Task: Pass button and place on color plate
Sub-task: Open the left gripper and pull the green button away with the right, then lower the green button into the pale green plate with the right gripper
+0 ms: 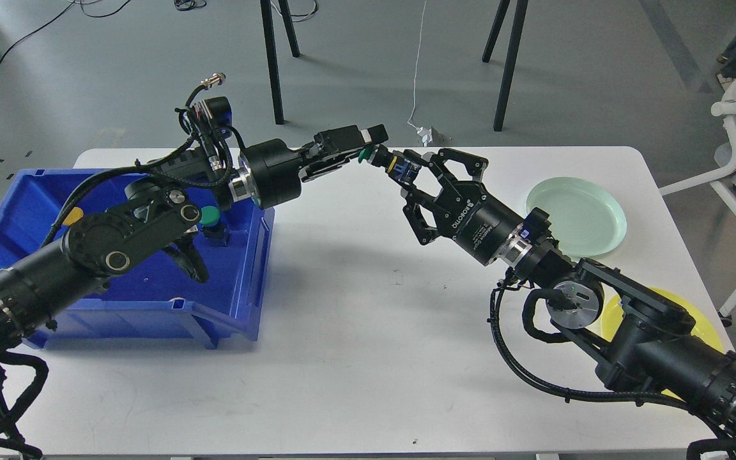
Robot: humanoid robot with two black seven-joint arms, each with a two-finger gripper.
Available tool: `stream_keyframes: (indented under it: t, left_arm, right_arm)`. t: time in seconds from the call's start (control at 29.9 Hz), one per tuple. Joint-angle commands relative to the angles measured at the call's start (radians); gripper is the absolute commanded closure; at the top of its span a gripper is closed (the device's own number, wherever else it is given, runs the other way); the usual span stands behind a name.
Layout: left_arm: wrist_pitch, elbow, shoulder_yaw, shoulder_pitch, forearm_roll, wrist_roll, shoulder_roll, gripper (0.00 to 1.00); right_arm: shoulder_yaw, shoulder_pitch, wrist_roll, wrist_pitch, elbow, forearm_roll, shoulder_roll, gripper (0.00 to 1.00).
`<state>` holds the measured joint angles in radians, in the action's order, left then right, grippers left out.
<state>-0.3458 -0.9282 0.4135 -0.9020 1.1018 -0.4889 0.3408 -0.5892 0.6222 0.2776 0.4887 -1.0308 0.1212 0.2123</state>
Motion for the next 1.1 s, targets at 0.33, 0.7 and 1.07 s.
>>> stream_keyframes:
  t: [0.33,0.7,1.07]
  left_arm:
    - [0.004,0.0,0.002,0.002,-0.008,0.0,-0.002,0.32]
    - [0.022,0.008,0.007,0.009,-0.013,0.0,-0.006,0.24]
    - [0.03,0.008,0.008,0.014,-0.016,0.0,-0.008,0.23]
  right_arm:
    - [-0.006,-0.001,0.0,0.0,-0.002,-0.002,0.002,1.0]
    - [-0.035,-0.024,0.003,0.0,-0.028,-0.003,0.053,1.0]
    - [-0.123,-0.119,0.009,0.0,-0.058,-0.002,0.283,1.0]
